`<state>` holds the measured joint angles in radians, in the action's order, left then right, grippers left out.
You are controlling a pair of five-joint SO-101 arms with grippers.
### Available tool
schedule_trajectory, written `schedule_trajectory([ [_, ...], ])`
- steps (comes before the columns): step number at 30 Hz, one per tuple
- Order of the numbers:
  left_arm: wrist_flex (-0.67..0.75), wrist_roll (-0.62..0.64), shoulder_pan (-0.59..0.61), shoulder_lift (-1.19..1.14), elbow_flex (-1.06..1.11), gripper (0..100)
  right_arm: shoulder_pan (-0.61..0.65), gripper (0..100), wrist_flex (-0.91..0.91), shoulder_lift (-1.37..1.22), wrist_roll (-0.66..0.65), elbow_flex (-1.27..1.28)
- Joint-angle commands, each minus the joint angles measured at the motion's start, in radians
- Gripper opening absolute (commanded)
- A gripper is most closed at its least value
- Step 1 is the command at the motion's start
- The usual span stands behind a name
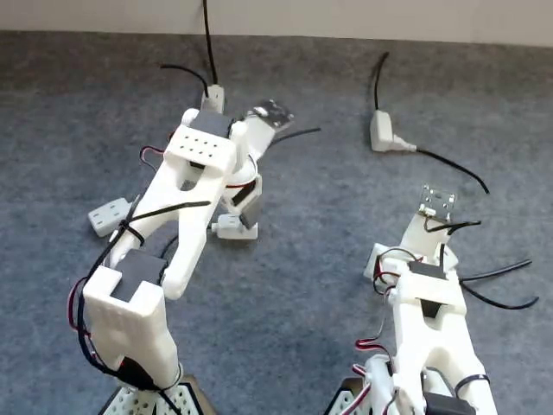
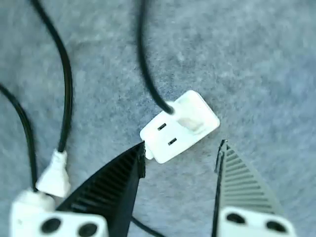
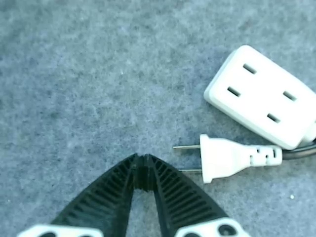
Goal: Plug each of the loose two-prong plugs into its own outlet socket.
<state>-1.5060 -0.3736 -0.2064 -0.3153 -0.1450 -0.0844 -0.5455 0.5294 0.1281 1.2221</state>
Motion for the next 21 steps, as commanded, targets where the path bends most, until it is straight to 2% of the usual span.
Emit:
schedule_trajectory([
  [1,0.002,-0.244,0.004,0.047,-0.028,24,-0.005,0.9,0.021,0.021,0.012,-0.012],
  [4,0.002,-0.338,0.008,0.044,-0.027,24,-0.005,0.9,0.021,0.021,0.012,-0.012],
  [7,0.003,-0.379,0.012,-0.008,-0.030,24,-0.005,0.9,0.021,0.021,0.012,-0.012],
  [9,0.025,-0.384,0.013,-0.071,-0.033,24,-0.005,0.9,0.021,0.021,0.012,-0.012],
  [15,0.210,-0.379,0.071,-0.237,-0.038,24,-0.005,0.9,0.021,0.021,0.012,-0.012],
  [18,0.232,-0.379,0.091,-0.248,-0.038,24,-0.005,0.9,0.021,0.021,0.012,-0.012],
  [21,0.233,-0.377,0.094,-0.225,-0.038,17,-0.005,0.9,0.021,0.021,0.012,-0.013],
])
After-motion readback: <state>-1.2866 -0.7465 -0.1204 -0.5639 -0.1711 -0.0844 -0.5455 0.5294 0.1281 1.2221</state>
